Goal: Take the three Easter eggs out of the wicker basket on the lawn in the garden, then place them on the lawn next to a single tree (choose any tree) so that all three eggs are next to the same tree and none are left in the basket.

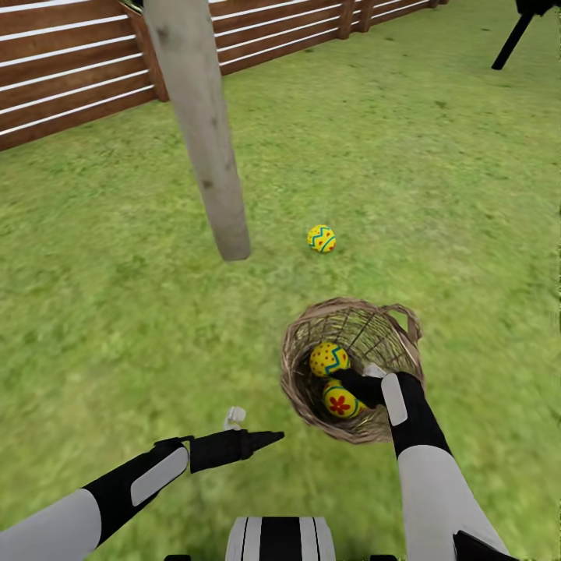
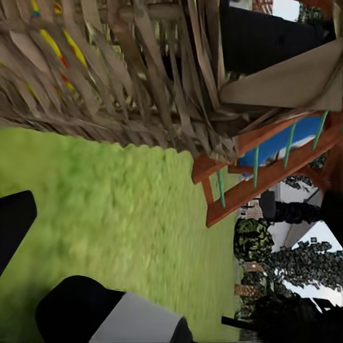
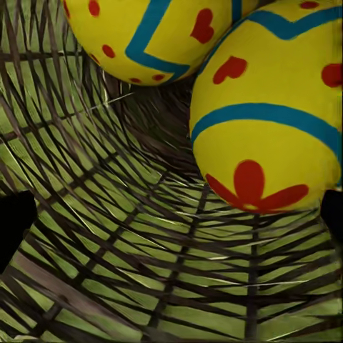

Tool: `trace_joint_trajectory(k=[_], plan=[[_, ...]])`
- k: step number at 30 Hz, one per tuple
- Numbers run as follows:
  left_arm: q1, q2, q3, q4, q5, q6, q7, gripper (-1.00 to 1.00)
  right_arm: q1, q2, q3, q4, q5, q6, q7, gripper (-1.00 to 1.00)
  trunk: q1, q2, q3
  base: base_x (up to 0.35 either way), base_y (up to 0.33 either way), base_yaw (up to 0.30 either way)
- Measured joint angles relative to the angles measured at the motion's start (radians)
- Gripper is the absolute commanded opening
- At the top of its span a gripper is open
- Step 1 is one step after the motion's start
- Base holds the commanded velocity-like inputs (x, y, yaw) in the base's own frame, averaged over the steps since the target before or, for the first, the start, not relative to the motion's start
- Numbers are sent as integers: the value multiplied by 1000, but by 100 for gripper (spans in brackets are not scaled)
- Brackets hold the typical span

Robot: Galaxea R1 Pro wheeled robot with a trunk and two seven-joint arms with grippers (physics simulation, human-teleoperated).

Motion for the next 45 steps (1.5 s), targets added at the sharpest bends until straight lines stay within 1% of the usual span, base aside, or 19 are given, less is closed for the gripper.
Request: trace_joint_trajectory(k=[8, 20, 24, 33, 41, 45], plan=[[0, 0, 0, -2, 0, 1, -1, 100, 0, 0, 2, 0, 0, 0, -9, 100, 0, 0, 0, 58, 219, -17], [0, -1, 0, -2, 0, 5, 2, 100, 0, 0, 3, -3, -1, 0, -7, 100, 0, 0, 0, 3, 11, 0], [0, -2, 0, -6, 1, 11, 2, 100, 0, 0, 3, -3, -1, 0, -10, 100, 0, 0, 0, 141, 110, -2], [0, -2, 0, -5, 6, 3, 1, 100, 0, 0, 3, -3, -1, 0, -10, 100, 0, 0, 0, 82, 74, -184], [0, -2, 0, -4, 6, 1, 2, 100, 0, 0, 0, 0, 3, 0, -12, 100, 0, 0, 0, 1, 1, -23], [0, -2, 0, -3, 6, 1, 2, 100, 0, 0, 2, 3, 5, 0, -33, 100, 0, 0, 0, 0, 0, 0]])
